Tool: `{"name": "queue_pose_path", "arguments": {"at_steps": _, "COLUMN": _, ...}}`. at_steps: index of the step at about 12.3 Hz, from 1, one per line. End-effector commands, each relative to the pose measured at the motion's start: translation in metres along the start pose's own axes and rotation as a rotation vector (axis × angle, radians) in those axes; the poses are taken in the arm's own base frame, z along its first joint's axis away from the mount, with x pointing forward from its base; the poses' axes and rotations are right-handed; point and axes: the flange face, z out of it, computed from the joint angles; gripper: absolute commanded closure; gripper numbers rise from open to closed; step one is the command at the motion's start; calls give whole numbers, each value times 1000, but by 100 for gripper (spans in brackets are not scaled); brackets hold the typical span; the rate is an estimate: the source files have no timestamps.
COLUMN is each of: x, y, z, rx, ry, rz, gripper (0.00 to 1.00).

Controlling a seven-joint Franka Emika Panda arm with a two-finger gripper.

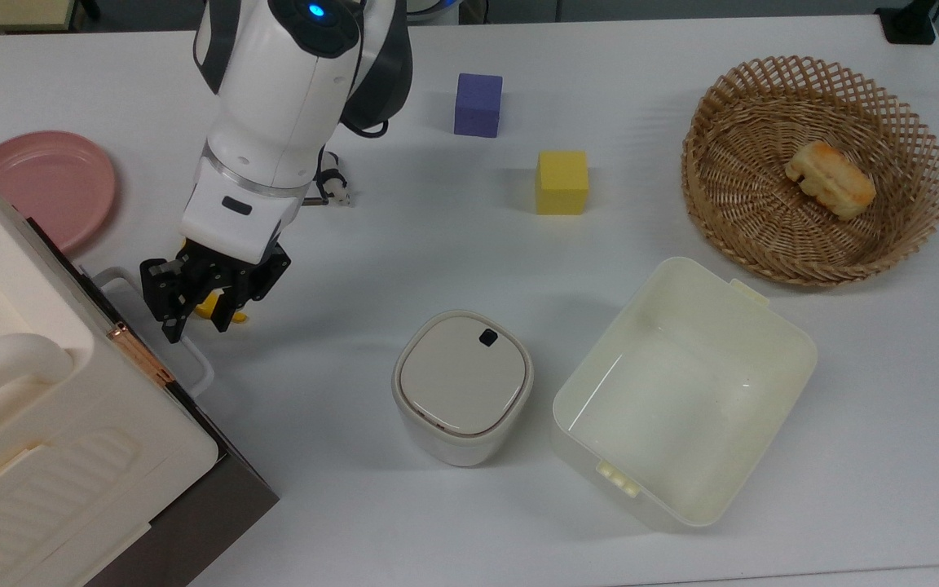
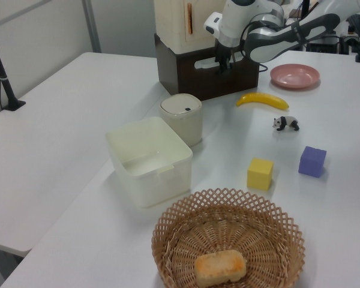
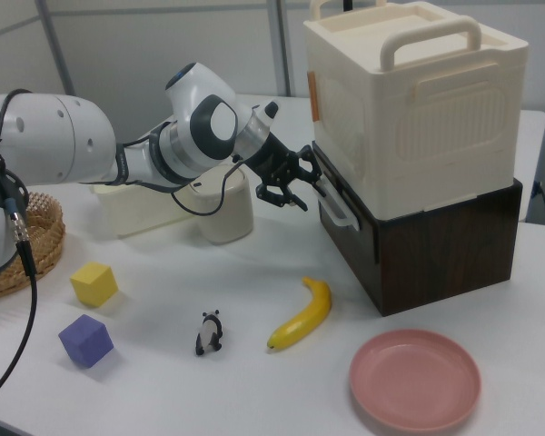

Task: Open the drawer
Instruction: 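Lower the gripper and hook the drawer's white handle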

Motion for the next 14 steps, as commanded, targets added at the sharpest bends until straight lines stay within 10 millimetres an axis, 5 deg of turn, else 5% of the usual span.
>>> {"name": "queue_pose_path", "arguments": {"at_steps": 1, "x": 2, "y": -6, "z": 0, "rx": -7, "ry": 11, "rz": -30, "gripper": 56}}
{"name": "queue_pose_path", "arguments": {"at_steps": 5, "x": 1, "y": -6, "z": 1, "rx": -4, "ry": 10, "rz": -27, "gripper": 58}}
{"name": "queue_pose_path", "arguments": {"at_steps": 7, "x": -1, "y": -4, "z": 2, "rx": -4, "ry": 7, "rz": -23, "gripper": 73}}
{"name": "queue_pose_path", "arguments": {"at_steps": 14, "x": -24, "y": 13, "z": 22, "rx": 1, "ry": -22, "rz": 14, "gripper": 73}}
